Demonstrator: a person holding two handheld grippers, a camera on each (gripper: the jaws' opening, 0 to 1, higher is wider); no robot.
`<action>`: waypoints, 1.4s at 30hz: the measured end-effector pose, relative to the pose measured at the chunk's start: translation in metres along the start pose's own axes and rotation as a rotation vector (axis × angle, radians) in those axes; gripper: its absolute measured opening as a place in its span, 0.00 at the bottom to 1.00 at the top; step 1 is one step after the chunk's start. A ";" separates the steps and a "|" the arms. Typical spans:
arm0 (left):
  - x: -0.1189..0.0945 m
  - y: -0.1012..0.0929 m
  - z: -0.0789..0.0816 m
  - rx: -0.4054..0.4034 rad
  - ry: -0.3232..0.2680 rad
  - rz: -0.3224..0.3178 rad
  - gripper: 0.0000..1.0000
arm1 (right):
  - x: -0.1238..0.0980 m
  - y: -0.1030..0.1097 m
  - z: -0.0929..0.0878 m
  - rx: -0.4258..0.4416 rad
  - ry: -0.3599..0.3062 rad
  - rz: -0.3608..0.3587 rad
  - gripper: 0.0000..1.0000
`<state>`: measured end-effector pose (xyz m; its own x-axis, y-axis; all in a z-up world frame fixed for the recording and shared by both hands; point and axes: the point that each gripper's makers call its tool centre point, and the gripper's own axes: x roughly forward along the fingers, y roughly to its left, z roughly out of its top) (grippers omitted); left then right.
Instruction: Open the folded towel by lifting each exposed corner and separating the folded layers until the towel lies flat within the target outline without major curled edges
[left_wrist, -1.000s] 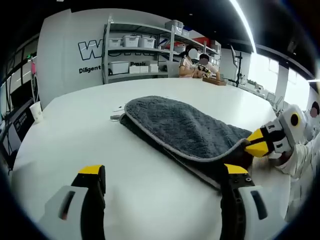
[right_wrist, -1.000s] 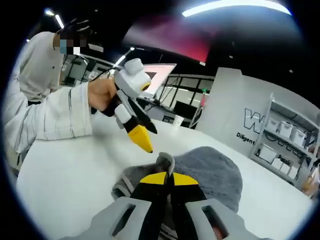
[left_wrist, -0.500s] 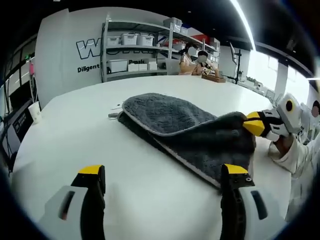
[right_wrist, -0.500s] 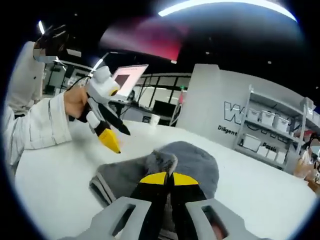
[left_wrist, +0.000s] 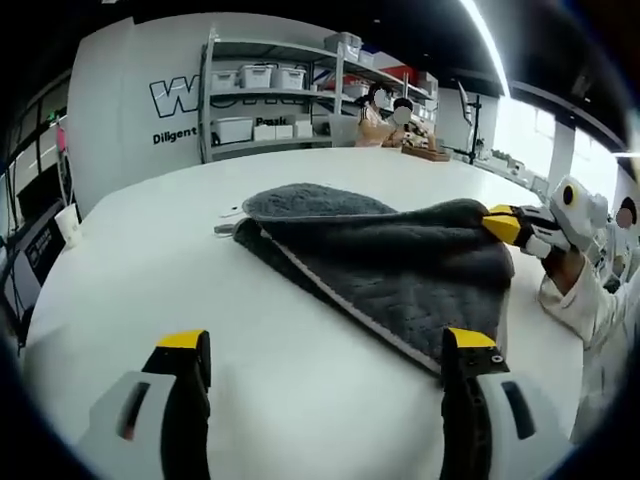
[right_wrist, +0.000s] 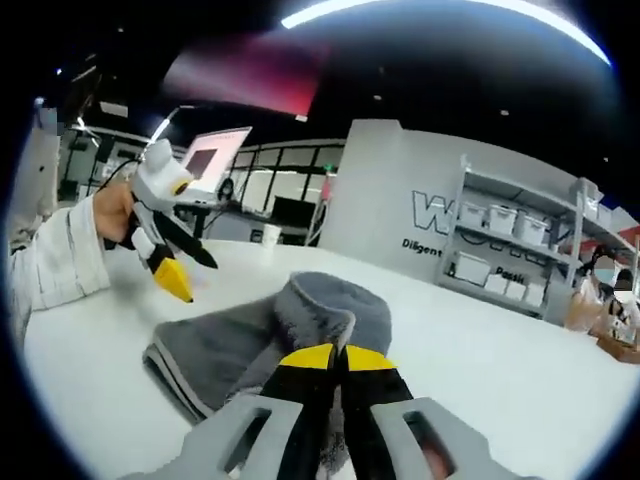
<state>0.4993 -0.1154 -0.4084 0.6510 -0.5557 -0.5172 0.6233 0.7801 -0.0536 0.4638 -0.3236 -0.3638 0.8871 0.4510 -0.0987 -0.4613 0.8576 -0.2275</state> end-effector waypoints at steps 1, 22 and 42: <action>0.000 0.000 0.000 0.001 0.001 0.000 0.95 | -0.001 -0.003 -0.001 0.006 0.002 -0.007 0.00; 0.004 0.001 -0.005 0.010 0.030 0.004 0.94 | -0.017 -0.050 -0.017 0.082 0.057 -0.146 0.00; 0.005 0.003 -0.007 0.005 0.036 0.008 0.93 | -0.022 -0.066 -0.042 0.056 0.158 -0.176 0.00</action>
<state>0.5012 -0.1139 -0.4166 0.6398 -0.5387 -0.5481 0.6206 0.7828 -0.0449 0.4751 -0.4003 -0.3876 0.9436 0.2526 -0.2139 -0.2956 0.9338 -0.2014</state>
